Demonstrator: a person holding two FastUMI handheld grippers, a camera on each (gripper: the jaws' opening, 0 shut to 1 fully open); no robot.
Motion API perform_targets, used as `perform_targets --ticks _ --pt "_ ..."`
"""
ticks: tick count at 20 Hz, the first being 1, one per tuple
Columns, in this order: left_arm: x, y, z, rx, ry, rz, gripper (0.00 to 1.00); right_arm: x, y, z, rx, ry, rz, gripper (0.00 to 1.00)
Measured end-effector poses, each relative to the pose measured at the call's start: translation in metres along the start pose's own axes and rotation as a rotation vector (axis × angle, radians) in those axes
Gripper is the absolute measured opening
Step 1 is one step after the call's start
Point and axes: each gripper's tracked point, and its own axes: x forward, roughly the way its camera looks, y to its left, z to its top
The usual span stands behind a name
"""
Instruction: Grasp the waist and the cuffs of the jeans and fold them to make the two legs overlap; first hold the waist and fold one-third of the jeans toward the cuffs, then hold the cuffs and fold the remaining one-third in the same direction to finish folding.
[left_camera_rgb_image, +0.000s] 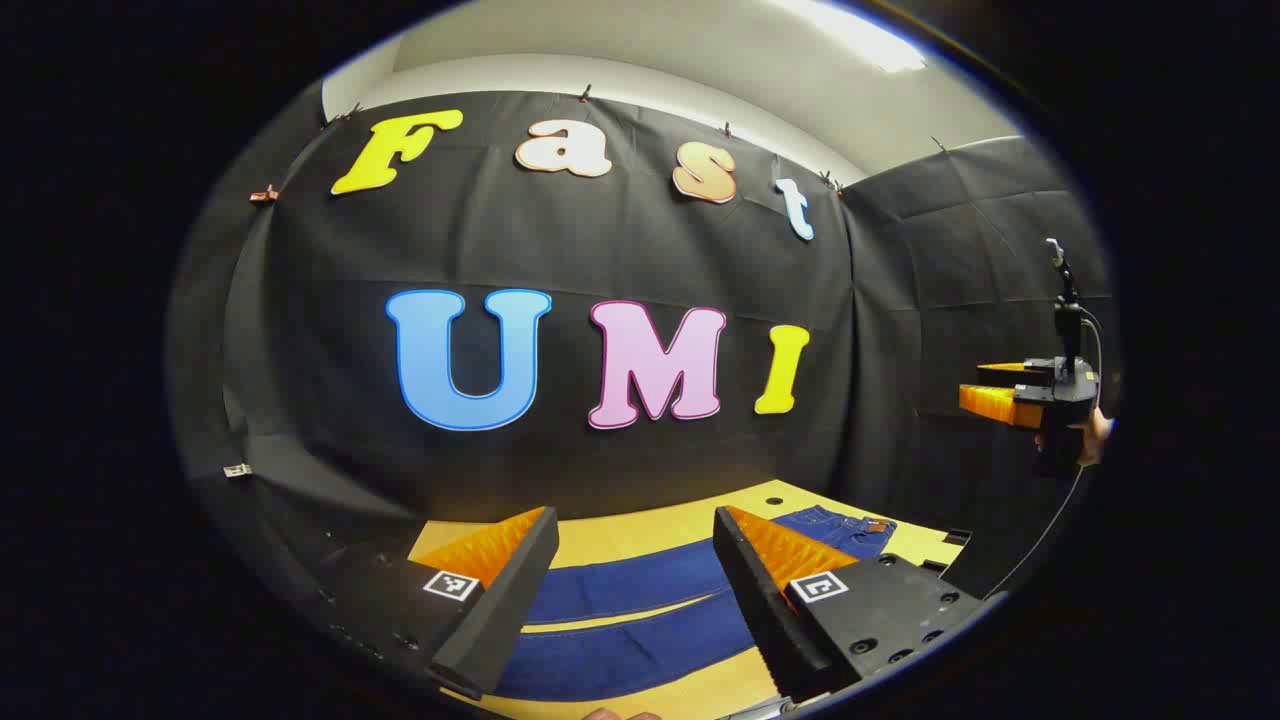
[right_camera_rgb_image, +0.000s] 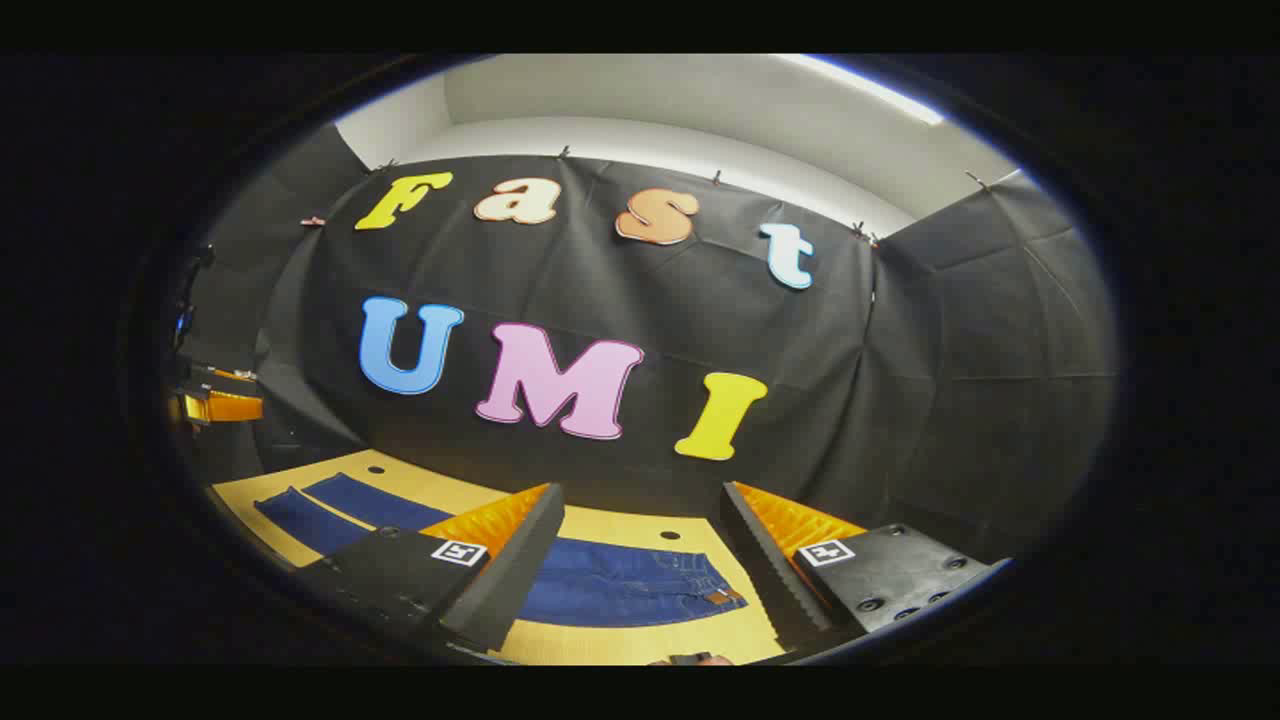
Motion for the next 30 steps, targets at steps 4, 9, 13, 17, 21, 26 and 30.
perform_targets --ticks 4,9,13,17,21,26,30 --pt "0.0 -0.007 0.008 0.018 -0.023 -0.005 0.97 -0.003 -0.007 0.003 0.06 -0.012 -0.026 0.95" --pt "-0.003 -0.011 0.016 0.015 -0.034 -0.009 0.97 -0.005 -0.014 -0.002 0.093 0.0 -0.035 0.95" --pt "-0.008 -0.005 0.013 0.019 -0.02 0.006 0.97 -0.005 -0.022 -0.003 0.109 0.003 -0.048 0.95" --pt "-0.014 -0.003 0.009 0.02 -0.009 0.004 0.97 -0.005 -0.019 -0.004 0.066 0.003 -0.013 0.95" --pt "-0.017 -0.01 -0.012 0.022 0.048 -0.082 0.97 0.002 -0.015 -0.01 0.014 0.024 0.031 0.99" --pt "-0.02 0.005 -0.064 0.071 0.209 -0.223 0.98 0.019 -0.026 -0.023 0.047 0.049 0.028 0.95" --pt "-0.021 0.027 -0.112 0.191 0.361 -0.335 0.98 0.048 -0.038 -0.061 -0.01 0.124 0.075 0.95"
